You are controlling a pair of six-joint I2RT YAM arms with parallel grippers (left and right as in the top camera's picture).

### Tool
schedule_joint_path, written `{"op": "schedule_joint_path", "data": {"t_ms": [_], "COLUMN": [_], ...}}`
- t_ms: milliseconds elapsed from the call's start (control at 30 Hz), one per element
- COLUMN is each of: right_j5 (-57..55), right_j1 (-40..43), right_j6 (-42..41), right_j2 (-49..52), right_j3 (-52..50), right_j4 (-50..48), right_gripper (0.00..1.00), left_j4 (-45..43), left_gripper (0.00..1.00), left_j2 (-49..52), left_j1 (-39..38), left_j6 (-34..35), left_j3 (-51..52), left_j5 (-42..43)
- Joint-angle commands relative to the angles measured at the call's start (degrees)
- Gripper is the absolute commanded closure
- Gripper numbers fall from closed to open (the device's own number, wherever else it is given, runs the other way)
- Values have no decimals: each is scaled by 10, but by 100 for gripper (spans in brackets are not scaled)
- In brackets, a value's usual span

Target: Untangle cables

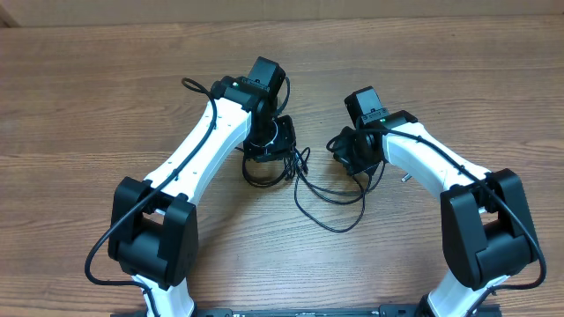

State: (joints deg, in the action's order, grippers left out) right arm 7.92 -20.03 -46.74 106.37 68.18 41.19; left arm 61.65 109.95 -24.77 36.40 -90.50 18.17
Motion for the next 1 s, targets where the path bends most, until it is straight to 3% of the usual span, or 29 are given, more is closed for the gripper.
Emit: {"op": "schedule_joint_path", "data": {"t_ms": [0,367,567,667,733,833,967], "right_j5": [-8,-8,-8,-8,-8,5,95], "right_j1": [-2,-2,-2,-2,-2,-2,6], "right_j6": [-4,-4,-4,-4,-3,7,107], "right_j2": [-5,-5,-5,-5,-5,-5,-5], "right_j3": [4,4,4,4,4,4,5], "right_j4": [-1,-1,-1,-1,5,26,41], "right_gripper": [85,86,94,95,96,96,91], "left_j4": [-5,-17,-20,-19,-20,-17,17], "left_gripper": [85,82,96,96,96,96,96], "left_j2": [3,3,3,3,1,-3,-8], "left_j1": [-6,-28,-41,-41,-41,-36,-26], "left_j6": [26,42,50,42,14,-96,-228], "left_j3": [0,0,0,0,-1,-10,-34], "left_j5": [-21,-58,-77,-76,-75,-64,-54]}}
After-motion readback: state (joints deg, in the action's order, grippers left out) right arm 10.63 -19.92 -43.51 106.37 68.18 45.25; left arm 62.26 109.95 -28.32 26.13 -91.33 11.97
